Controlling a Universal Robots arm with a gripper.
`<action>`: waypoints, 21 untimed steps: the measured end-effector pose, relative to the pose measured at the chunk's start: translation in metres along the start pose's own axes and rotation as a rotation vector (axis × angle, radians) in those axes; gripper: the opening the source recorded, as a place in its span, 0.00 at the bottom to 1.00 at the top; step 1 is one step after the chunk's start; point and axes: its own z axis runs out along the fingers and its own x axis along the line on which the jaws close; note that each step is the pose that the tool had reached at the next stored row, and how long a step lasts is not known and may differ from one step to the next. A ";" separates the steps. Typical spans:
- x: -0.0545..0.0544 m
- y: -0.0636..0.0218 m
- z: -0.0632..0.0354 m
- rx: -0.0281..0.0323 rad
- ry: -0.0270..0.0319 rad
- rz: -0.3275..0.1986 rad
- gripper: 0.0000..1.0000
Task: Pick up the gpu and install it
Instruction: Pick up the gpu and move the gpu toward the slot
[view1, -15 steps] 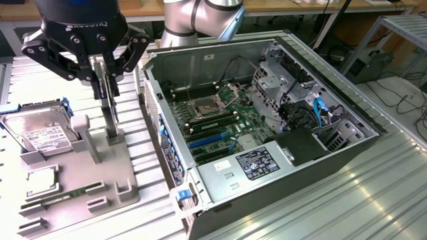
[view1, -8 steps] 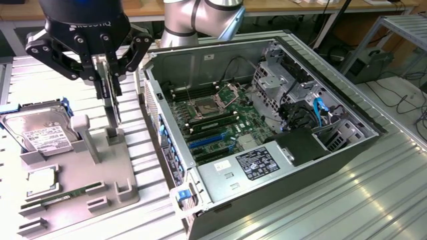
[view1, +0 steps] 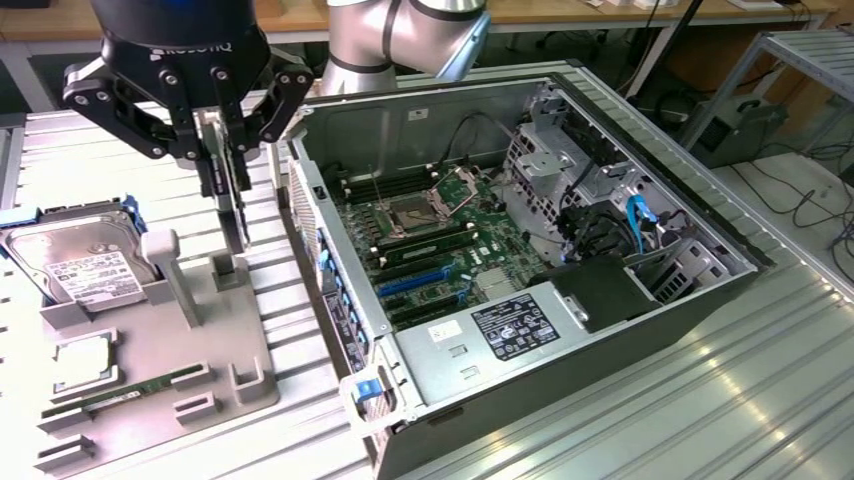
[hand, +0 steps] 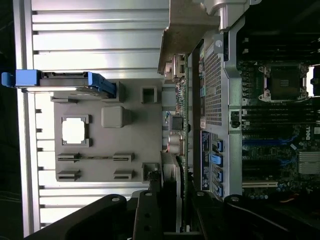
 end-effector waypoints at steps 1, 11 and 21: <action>0.000 0.0000 0.0000 -0.0001 0.0000 0.000 0.27; -0.006 0.0001 0.0001 0.0005 0.0000 0.000 0.27; -0.017 0.0003 0.0003 0.0008 -0.0001 0.000 0.27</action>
